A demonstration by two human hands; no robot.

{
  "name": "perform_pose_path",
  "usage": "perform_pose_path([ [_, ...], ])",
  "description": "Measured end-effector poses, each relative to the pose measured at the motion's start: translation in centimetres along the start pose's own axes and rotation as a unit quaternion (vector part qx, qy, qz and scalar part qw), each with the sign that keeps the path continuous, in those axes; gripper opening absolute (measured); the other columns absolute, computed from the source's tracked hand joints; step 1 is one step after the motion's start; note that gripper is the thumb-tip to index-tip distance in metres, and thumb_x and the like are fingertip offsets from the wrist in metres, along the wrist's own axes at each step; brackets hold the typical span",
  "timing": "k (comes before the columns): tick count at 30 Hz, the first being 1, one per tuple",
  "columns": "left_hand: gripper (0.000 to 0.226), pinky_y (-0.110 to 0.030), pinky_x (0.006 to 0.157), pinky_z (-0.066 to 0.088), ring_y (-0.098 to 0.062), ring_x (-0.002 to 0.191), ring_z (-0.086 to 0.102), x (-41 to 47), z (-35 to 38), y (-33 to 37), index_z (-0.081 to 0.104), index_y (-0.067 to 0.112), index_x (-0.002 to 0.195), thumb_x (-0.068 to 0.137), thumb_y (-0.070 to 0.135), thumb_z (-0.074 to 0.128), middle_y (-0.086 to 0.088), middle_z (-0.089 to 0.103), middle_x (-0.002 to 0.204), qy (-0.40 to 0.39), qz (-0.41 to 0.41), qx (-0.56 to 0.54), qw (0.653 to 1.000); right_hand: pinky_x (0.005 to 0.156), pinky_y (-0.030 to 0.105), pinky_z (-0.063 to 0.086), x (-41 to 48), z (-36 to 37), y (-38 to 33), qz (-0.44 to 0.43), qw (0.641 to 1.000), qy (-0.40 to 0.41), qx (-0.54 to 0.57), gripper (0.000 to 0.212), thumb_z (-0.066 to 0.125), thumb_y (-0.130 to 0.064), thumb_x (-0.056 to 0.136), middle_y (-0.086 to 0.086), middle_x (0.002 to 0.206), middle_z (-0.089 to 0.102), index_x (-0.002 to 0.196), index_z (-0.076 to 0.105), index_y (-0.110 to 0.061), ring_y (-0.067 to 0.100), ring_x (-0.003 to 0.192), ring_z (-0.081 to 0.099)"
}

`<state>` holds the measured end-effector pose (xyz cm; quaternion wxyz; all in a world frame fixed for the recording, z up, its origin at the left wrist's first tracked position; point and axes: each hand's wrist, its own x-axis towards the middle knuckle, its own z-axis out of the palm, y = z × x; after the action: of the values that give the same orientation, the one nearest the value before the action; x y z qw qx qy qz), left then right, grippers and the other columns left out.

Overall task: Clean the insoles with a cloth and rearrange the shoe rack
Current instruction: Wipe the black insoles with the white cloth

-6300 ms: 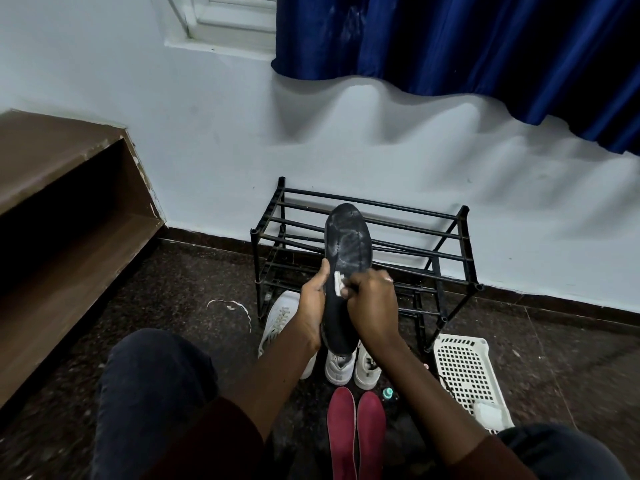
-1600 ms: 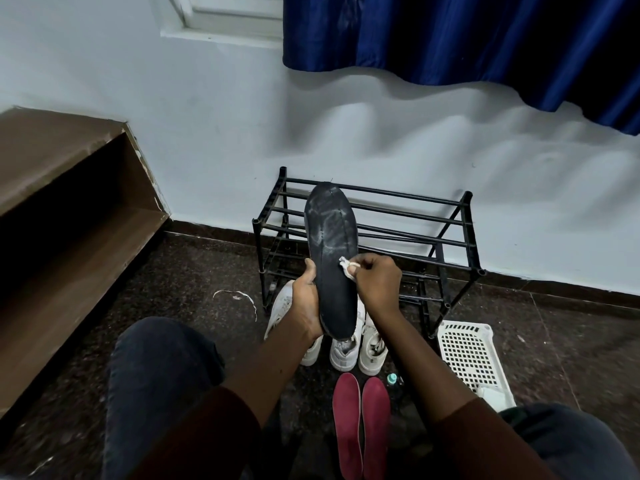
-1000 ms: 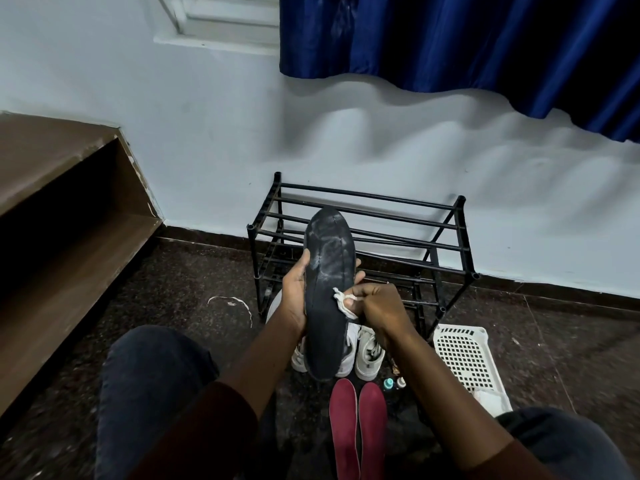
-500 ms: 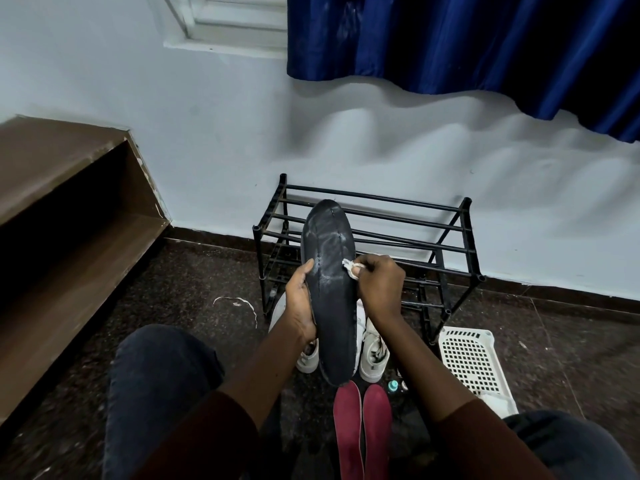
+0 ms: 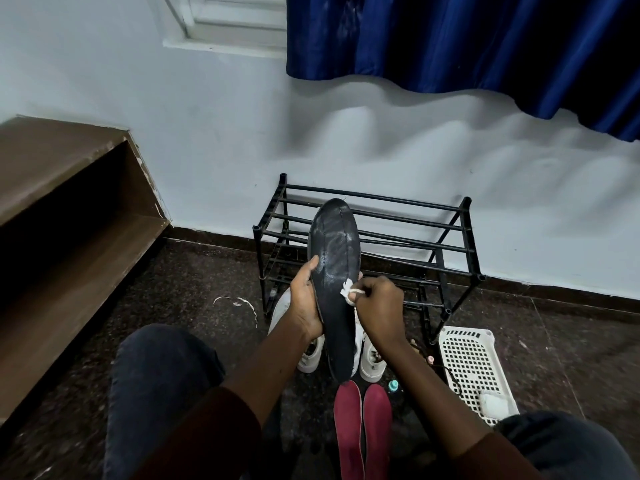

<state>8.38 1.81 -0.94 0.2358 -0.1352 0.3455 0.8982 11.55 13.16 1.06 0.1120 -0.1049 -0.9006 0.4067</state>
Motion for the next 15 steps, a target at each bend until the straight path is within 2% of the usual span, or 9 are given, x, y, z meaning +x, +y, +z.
perform_pose_path([
  [3,0.049,-0.034,0.079,0.051,-0.027,0.079,0.068,-0.3,-0.2,-0.5,0.073,0.004,0.099,0.089,0.043,0.044,-0.017,0.071,0.095,-0.003,-0.002,0.02,1.0,0.066,0.024,0.04,2.0,0.4,-0.2,-0.015,0.999,0.039,-0.028,0.013,0.065,-0.001,0.075,0.014,0.082,0.069,0.081,0.074,-0.006,0.026,0.077,0.063],
  [5,0.047,-0.034,0.079,0.05,-0.027,0.078,0.068,-0.6,-0.3,-0.8,0.072,0.005,0.1,0.086,0.042,0.047,-0.016,0.071,0.092,-0.006,-0.006,0.012,1.0,0.067,0.027,0.045,2.9,0.3,-0.7,-0.015,0.998,0.049,-0.025,0.013,0.065,-0.002,0.075,0.014,0.082,0.07,0.082,0.075,-0.007,0.026,0.077,0.064],
  [7,0.05,-0.034,0.081,0.05,-0.028,0.081,0.068,-0.5,-0.4,-0.7,0.065,0.003,0.112,0.086,0.042,0.047,-0.017,0.07,0.095,-0.007,0.001,-0.003,1.0,0.07,0.029,0.047,2.8,0.4,-1.0,-0.023,0.998,0.052,-0.025,0.013,0.065,-0.004,0.077,0.013,0.086,0.07,0.085,0.075,-0.007,0.027,0.08,0.065],
  [10,0.052,-0.034,0.08,0.052,-0.028,0.084,0.068,-0.6,-0.2,-0.3,0.065,0.002,0.113,0.091,0.043,0.041,-0.018,0.069,0.099,-0.014,0.001,-0.011,1.0,0.075,0.029,0.047,1.0,0.5,-1.1,-0.024,0.999,0.021,-0.032,0.014,0.066,-0.008,0.081,0.012,0.093,0.068,0.092,0.074,-0.009,0.027,0.085,0.063],
  [12,0.06,-0.036,0.087,0.051,-0.03,0.092,0.065,-0.7,0.0,0.0,0.062,0.0,0.118,0.09,0.049,0.042,-0.02,0.065,0.111,-0.017,-0.008,-0.016,1.0,0.076,0.028,0.047,-0.6,0.6,-1.2,-0.022,1.0,-0.011,-0.019,0.013,0.069,-0.012,0.079,0.009,0.092,0.069,0.091,0.075,-0.012,0.024,0.084,0.064],
  [15,0.077,-0.038,0.093,0.049,-0.032,0.103,0.059,-0.4,0.0,0.0,0.049,-0.001,0.134,0.089,0.06,0.039,-0.023,0.052,0.13,-0.015,-0.006,-0.023,1.0,0.075,0.028,0.048,-2.3,0.5,-1.8,-0.018,0.999,-0.033,0.013,0.013,0.073,-0.018,0.076,0.005,0.088,0.071,0.089,0.076,-0.015,0.019,0.082,0.065],
])
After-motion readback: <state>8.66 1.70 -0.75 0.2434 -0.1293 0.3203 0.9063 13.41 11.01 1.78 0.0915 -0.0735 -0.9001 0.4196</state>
